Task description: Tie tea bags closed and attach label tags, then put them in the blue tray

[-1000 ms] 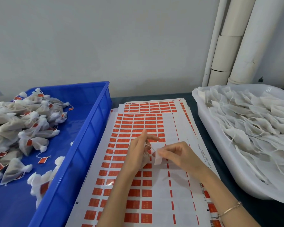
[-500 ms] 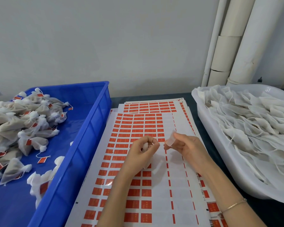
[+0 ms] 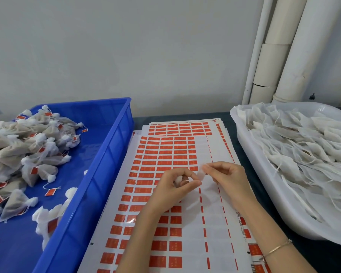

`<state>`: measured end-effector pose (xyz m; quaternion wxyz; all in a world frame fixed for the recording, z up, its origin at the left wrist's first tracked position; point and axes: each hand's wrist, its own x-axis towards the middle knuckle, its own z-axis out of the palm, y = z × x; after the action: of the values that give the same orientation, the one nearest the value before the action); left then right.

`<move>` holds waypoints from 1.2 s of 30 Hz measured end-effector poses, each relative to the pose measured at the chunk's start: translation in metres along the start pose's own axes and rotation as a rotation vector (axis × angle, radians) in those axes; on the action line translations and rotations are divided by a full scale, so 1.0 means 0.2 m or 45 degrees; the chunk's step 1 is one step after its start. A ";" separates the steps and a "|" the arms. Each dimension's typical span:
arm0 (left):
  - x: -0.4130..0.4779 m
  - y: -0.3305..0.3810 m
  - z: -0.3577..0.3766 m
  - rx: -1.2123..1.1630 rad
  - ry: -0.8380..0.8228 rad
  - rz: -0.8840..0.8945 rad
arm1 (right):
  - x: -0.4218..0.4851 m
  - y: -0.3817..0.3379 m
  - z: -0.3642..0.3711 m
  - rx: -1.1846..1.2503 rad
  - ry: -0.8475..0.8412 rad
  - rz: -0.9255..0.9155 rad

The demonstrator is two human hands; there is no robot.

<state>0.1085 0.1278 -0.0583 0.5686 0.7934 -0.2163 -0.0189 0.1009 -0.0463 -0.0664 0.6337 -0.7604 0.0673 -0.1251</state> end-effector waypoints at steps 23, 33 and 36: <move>0.03 -0.09 0.00 0.060 0.195 -0.063 | -0.01 0.00 0.01 0.056 -0.155 0.061; 0.03 -0.06 0.00 0.125 0.173 -0.046 | -0.01 -0.01 0.01 0.160 -0.206 0.123; 0.03 -0.04 0.00 0.084 0.196 -0.033 | 0.00 -0.02 0.00 0.268 -0.216 0.162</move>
<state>0.1163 0.1274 -0.0646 0.5567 0.8136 -0.1622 0.0418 0.1003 -0.0447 -0.0631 0.7201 -0.6917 0.0481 -0.0263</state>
